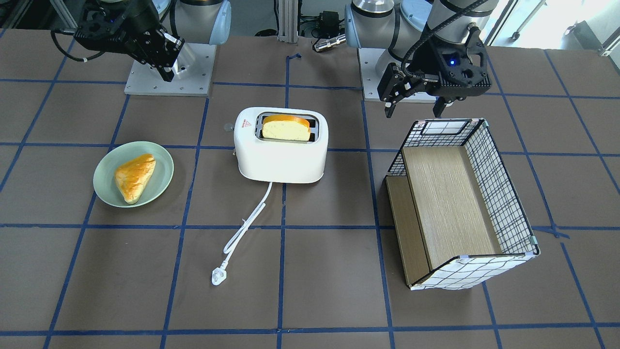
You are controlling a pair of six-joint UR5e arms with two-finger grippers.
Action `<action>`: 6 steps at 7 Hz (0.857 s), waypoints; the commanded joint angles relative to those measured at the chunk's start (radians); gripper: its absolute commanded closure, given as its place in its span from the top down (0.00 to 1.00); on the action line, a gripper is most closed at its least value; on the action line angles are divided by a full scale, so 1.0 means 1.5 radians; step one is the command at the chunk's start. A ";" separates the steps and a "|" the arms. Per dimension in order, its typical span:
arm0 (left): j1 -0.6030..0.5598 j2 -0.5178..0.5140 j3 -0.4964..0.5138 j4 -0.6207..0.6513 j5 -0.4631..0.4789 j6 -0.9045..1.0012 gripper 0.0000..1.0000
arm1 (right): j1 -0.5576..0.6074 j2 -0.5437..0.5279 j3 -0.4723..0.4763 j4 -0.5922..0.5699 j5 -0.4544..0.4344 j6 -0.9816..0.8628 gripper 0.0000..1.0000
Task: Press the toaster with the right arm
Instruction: 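Move the right gripper down toward the toaster's lever side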
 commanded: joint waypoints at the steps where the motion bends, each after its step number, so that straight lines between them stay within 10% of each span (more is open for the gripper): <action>1: 0.000 0.000 0.000 0.001 0.000 0.000 1.00 | 0.000 -0.001 0.086 -0.139 0.021 -0.004 0.00; 6: 0.000 0.000 0.000 0.000 -0.001 0.000 1.00 | 0.001 0.004 0.207 -0.221 0.158 0.002 0.00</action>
